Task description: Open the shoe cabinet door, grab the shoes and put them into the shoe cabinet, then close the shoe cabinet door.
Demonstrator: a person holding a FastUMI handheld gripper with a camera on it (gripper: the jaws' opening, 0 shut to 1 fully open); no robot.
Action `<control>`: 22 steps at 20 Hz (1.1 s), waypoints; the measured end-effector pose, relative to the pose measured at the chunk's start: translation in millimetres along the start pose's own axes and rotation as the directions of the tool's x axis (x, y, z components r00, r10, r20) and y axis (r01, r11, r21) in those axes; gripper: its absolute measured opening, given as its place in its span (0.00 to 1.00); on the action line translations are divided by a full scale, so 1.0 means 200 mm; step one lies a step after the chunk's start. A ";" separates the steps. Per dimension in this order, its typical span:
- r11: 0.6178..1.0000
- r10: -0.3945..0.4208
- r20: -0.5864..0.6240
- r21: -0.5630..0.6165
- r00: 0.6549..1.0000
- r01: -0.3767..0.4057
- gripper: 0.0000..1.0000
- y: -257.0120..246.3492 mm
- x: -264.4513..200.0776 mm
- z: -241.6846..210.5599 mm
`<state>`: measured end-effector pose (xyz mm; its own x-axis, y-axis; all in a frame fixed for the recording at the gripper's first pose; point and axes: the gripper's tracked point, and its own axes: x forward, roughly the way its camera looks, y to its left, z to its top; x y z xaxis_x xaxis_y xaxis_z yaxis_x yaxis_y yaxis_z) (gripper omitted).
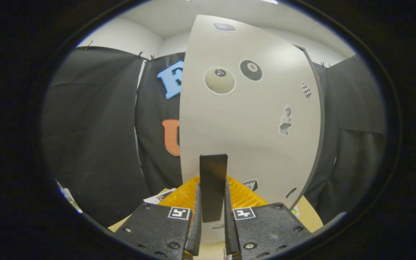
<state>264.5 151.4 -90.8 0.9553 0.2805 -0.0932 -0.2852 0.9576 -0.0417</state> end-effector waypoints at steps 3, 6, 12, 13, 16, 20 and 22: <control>1.000 -0.005 0.014 0.007 1.000 0.005 0.30 -0.06 -0.11 -0.01; 1.000 -0.002 0.019 0.029 1.000 0.001 0.28 -0.13 -0.23 -0.04; 0.999 0.002 0.015 0.049 1.000 -0.003 0.28 -0.28 -0.41 -0.07; 0.999 0.006 0.016 0.052 1.000 -0.007 0.27 -0.31 -0.44 -0.07; 0.999 0.029 0.019 0.043 0.999 -0.030 0.27 -0.41 -0.52 -0.09; 0.997 0.065 0.021 0.034 0.998 -0.066 0.27 -0.57 -0.60 -0.10; 0.998 0.065 0.023 0.019 0.998 -0.066 0.27 -0.67 -0.67 -0.11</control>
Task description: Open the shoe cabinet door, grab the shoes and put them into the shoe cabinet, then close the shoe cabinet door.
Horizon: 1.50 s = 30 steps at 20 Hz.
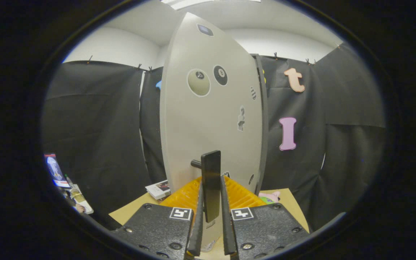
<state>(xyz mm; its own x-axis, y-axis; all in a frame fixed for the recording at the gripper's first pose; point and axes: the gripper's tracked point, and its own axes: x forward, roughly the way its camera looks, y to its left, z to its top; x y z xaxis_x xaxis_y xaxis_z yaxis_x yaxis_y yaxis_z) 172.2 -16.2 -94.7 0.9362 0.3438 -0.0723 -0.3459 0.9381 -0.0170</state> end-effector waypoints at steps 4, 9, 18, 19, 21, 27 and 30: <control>0.999 -0.044 0.020 -0.014 0.999 0.044 0.26 -0.22 -0.10 0.01; 0.987 -0.163 0.045 0.012 0.986 0.163 0.17 -0.53 -0.18 0.02; 0.978 -0.188 -0.021 0.088 0.982 0.189 0.20 -0.56 -0.43 -0.14; 0.977 -0.193 -0.036 0.083 0.981 0.195 0.20 -0.51 -0.47 -0.20; 0.978 -0.195 -0.050 0.060 0.979 0.198 0.24 -0.40 -0.51 -0.26; 0.985 -0.172 -0.079 -0.034 0.982 0.170 0.48 -0.04 -0.50 -0.47; 0.989 -0.149 -0.171 -0.001 0.974 0.151 0.59 0.19 -0.41 -0.63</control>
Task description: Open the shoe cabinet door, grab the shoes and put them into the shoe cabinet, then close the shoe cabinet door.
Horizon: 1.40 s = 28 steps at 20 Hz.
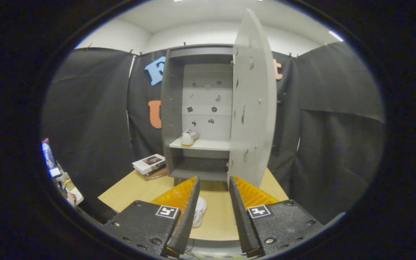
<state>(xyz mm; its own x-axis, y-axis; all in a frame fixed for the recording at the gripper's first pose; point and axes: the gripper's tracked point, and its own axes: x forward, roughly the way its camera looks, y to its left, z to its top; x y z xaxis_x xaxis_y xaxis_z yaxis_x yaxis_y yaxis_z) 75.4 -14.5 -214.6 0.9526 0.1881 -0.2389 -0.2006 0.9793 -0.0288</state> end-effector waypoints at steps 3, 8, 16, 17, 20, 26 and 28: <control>1.000 0.022 -0.086 0.002 0.996 -0.022 0.69 0.20 0.11 -0.16; 0.997 0.079 -0.235 0.006 0.969 -0.080 0.78 0.45 0.30 -0.45; 0.996 0.064 -0.464 -0.032 0.884 -0.089 0.78 0.54 0.84 -1.02; 0.996 0.057 -0.493 -0.032 0.868 -0.083 0.78 0.54 0.90 -1.08; 0.999 0.034 -0.569 -0.010 0.822 -0.048 0.77 0.49 1.07 -1.24; 0.997 0.003 -0.694 0.059 0.720 0.054 0.70 0.41 1.27 -1.50; 0.997 0.002 -0.714 0.060 0.700 0.058 0.66 0.41 1.32 -1.56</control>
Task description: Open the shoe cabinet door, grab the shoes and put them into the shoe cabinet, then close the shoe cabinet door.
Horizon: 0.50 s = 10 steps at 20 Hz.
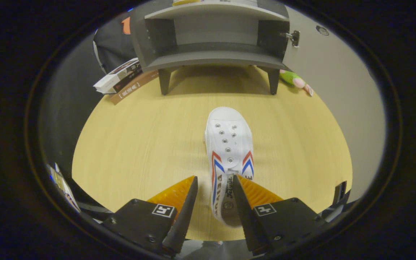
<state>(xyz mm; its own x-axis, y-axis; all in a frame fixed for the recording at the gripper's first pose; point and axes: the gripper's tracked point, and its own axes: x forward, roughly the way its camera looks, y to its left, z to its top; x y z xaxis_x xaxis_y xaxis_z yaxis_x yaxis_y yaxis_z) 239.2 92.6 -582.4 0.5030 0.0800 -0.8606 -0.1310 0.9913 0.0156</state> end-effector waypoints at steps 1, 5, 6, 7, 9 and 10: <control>1.000 -0.002 -0.025 0.019 1.000 0.003 0.64 0.00 0.03 -0.02; 0.993 0.002 -0.051 0.115 0.999 0.003 0.35 -0.02 0.10 -0.04; 0.996 0.015 -0.042 0.086 0.999 -0.012 0.31 -0.01 0.11 -0.05; 0.998 0.036 -0.022 0.061 0.999 -0.035 0.23 -0.01 0.12 -0.04; 0.998 0.054 -0.014 0.037 0.998 -0.054 0.09 -0.01 0.14 -0.05; 0.998 0.057 -0.012 0.024 0.998 -0.057 0.03 -0.01 0.13 -0.05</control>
<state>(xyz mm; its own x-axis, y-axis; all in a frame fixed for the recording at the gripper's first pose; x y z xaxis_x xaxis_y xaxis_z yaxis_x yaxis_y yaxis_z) 243.5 91.3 -609.3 0.4847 0.1355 -0.8641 -0.1386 0.9873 0.0770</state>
